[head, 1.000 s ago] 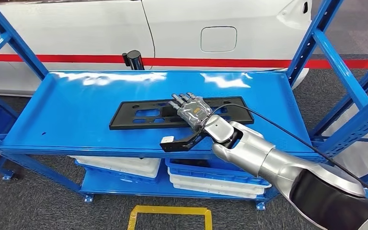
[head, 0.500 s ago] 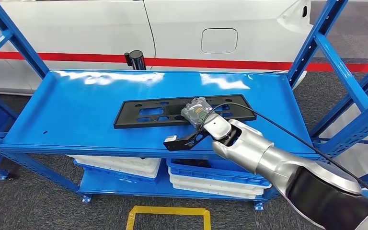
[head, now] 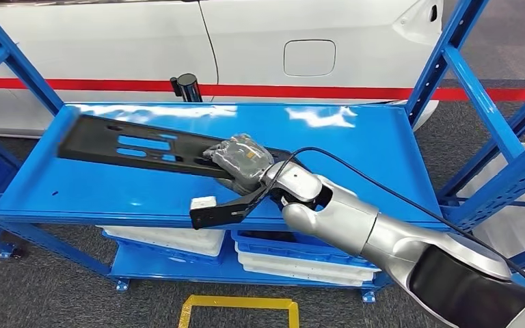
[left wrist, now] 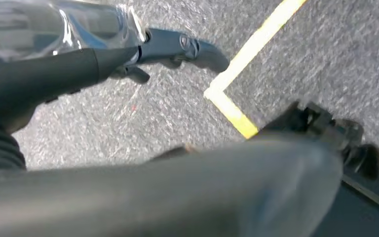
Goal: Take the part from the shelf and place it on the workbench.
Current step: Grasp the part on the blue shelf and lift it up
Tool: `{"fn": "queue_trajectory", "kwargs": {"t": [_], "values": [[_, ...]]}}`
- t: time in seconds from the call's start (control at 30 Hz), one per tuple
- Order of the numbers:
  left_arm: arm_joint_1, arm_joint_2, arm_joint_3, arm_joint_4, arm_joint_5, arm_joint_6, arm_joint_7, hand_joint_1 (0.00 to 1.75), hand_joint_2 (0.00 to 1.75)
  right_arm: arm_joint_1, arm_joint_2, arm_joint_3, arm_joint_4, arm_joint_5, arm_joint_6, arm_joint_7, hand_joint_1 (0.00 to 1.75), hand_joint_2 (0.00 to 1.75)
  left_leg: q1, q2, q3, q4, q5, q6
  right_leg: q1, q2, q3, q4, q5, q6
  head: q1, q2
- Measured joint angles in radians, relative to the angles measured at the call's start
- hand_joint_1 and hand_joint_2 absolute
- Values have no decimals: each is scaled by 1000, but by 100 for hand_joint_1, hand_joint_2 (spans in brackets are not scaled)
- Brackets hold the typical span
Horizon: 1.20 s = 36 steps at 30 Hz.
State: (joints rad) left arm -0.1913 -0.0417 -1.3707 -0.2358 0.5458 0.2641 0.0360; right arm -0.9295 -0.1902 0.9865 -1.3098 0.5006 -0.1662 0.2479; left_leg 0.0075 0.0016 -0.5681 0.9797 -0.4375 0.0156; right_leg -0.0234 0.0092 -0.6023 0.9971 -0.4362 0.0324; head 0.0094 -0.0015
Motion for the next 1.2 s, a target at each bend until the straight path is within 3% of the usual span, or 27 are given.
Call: {"fn": "queue_trajectory", "kwargs": {"t": [0.07, 0.13, 0.17, 0.2, 0.23, 0.27, 0.33, 0.4, 0.53, 0.6, 0.67, 0.7, 0.73, 0.77, 0.83, 0.9, 1.03, 1.1, 1.17, 1.2], "values": [[5, 1, 2, 0, 2, 5, -8, 0, 175, -1, 0, -19, -87, -109, -40, -47, 175, 175, 3, 0, -33, 75, -45, -9, -3, -1, 1, -1, 1, -11, 0, 0], [7, 1, 5, 0, 3, 10, -15, 0, 175, -1, 0, -43, -176, -232, -71, -87, 175, 175, 4, 0, -98, 217, -110, -17, -4, 0, 1, -1, 0, -16, -1, 0], [8, 1, 6, 0, 4, 12, -18, 0, 175, 0, -1, -55, -217, -288, -79, -101, 175, 175, 5, 0, -127, 277, -129, -18, -3, 0, 1, -1, -1, -17, -1, 0], [10, 1, 6, 0, 6, 13, -21, 0, 175, 1, -4, -67, -256, -348, -82, -114, 175, 175, 5, 0, -141, 304, -130, -16, -2, 1, 2, -1, -1, -17, -1, 0], [12, 1, 7, 0, 9, 14, -26, 0, 175, 5, -7, -78, -292, -417, -82, -133, 175, 175, 5, 0, -136, 286, -111, -13, -2, 2, 3, -1, -2, -17, -1, 0], [14, 1, 9, 0, 14, 15, -32, 0, 175, 12, -11, -90, -329, -494, -79, -157, 175, 175, 4, -1, -112, 230, -77, -6, -1, 5, 4, -1, -2, -17, -1, 0], [17, 3, 17, 0, 23, 19, -46, 0, 175, 32, -21, -115, -399, -643, -67, -210, 175, 175, -2, -2, -42, 78, -11, 10, 2, 9, 6, -1, -4, -15, -1, 0], [19, 5, 26, 0, 32, 22, -60, 0, 175, 69, -34, -138, -463, -745, -50, -255, 175, 175, -10, -2, -4, -1, 10, 18, 4, 10, 6, -4, -4, -8, 0, 0], [28, 5, 40, 0, 46, 29, -85, 0, 175, 175, -61, -153, -559, -830, -18, -315, 175, 175, -7, -3, 8, -25, 18, 29, 5, 7, 8, 1, -16, 14, 1, 0], [28, 5, 50, 0, 52, 33, -98, 0, 175, 221, -72, -157, -596, -854, -4, -342, 175, 175, -5, -2, 15, -35, 23, 37, 6, 5, -29, 88, -71, 19, 3, 0], [28, 5, 56, 0, 55, 42, -109, 0, 175, 276, -82, -158, -626, -871, 8, -362, 175, 175, -6, -2, 16, -35, 23, 42, 6, 5, -91, 223, -131, 21, 4, 0], [28, 5, 59, 0, 55, 50, -113, 0, 175, 304, -86, -157, -637, -875, 12, -368, 175, 175, -7, -2, 17, -35, 22, 42, 6, 5, -110, 262, -139, 22, 4, 0], [28, 5, 63, 0, 53, 61, -115, 0, 175, 328, -90, -157, -648, -877, 16, -373, 175, 175, -7, -3, 17, -35, 22, 42, 6, 4, -111, 264, -129, 22, 4, 0], [27, 5, 66, 0, 51, 73, -117, 0, 175, 344, -94, -156, -658, -877, 18, -376, 175, 175, -7, -3, 18, -35, 21, 42, 6, 4, -91, 222, -102, 22, 4, 0], [24, 5, 72, 0, 47, 97, -117, 0, 175, 363, -99, -156, -679, -878, 22, -379, 175, 175, -10, -4, 21, -33, 19, 38, 7, 1, -15, 73, -37, 18, 4, 0], [22, 6, 76, 0, 45, 113, -115, 0, 175, 376, -101, -157, -696, -878, 23, -380, 175, 175, -14, -3, 22, -32, 15, 31, 9, -1, 34, -22, -7, 10, 3, 0], [22, 10, 81, 0, 44, 133, -113, 0, 175, 396, -108, -158, -723, -877, 24, -379, 175, 175, -12, -4, 15, -16, 0, 12, 8, -2, 38, -36, -2, -9, 2, 0], [22, 12, 85, 0, 53, 140, -128, 0, 175, 401, -110, -159, -735, -876, 23, -376, 175, 175, -8, -4, -23, 73, -53, -2, 3, -4, 39, -38, 1, -16, 1, 0], [20, 12, 96, 0, 73, 132, -150, 0, 175, 410, -112, -161, -743, -874, 19, -372, 175, 175, -3, -4, -84, 213, -115, -14, 3, -5, 38, -38, 1, -18, 1, 0], [19, 13, 102, 0, 84, 123, -159, 0, 175, 415, -113, -162, -744, -874, 15, -370, 175, 175, -1, -4, -104, 260, -128, -17, 2, -5, 38, -38, 0, -18, 1, 0]]}}
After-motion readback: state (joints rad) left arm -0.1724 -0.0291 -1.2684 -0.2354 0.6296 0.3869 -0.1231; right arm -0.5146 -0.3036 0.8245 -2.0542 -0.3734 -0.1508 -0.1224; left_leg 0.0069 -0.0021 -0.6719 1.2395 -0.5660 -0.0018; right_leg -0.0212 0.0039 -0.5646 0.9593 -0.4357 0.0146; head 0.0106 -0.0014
